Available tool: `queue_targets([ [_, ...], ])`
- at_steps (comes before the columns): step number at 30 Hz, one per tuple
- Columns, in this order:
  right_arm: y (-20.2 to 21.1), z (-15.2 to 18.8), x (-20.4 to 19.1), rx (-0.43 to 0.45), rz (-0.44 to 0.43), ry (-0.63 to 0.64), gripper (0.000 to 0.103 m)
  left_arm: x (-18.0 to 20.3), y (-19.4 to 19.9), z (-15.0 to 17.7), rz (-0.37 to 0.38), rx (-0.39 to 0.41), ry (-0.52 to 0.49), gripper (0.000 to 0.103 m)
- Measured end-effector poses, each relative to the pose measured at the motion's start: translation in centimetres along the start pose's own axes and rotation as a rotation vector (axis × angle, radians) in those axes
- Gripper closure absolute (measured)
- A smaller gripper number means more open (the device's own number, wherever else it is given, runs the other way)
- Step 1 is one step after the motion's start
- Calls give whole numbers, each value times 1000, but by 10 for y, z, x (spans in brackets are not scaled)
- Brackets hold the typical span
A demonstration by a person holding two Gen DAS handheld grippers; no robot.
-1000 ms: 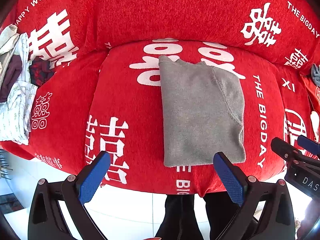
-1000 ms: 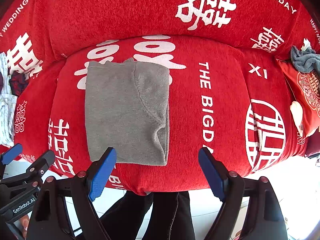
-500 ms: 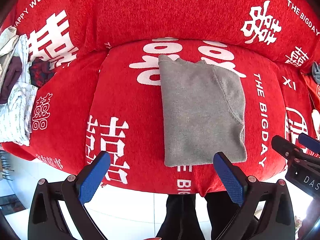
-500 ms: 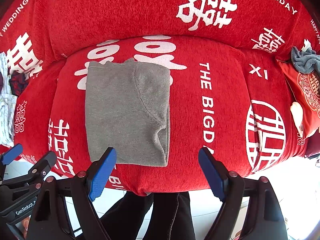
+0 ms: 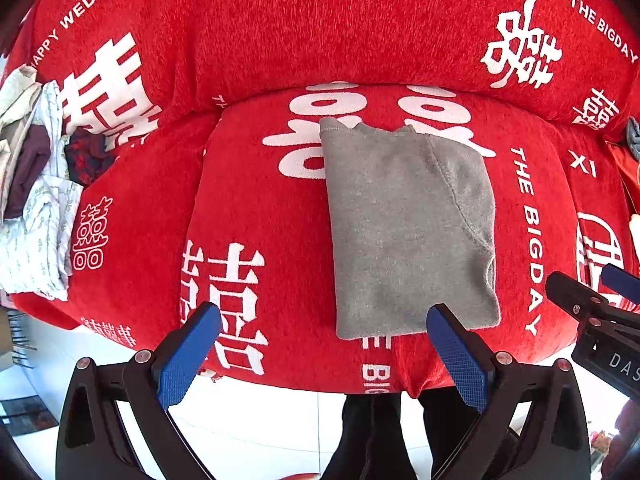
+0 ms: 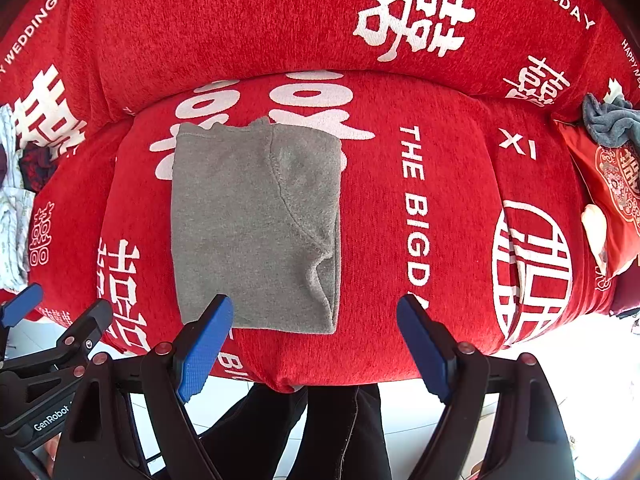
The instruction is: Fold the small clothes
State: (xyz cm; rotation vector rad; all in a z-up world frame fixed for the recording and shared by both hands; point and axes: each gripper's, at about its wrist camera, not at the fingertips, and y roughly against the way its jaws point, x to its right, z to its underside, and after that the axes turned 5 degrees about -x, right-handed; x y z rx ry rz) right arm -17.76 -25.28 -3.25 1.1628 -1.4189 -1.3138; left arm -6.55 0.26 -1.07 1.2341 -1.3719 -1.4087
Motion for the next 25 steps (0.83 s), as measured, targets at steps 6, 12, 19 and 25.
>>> queue_targets([
  [6,0,1,0,0,0,-1,17,-1,-1,-1,16,-2,10,0],
  [12,-1,0,-3,-1,2,6,17,-1,-1,-1,16,3,10,0],
  [19,-3,-1,-7,-4,9,22,17,-3,-3,-1,23,0,25,0],
  [25,-3,0,-8,-4,12,25,17,-4,-2,-1,33,8,23,0],
])
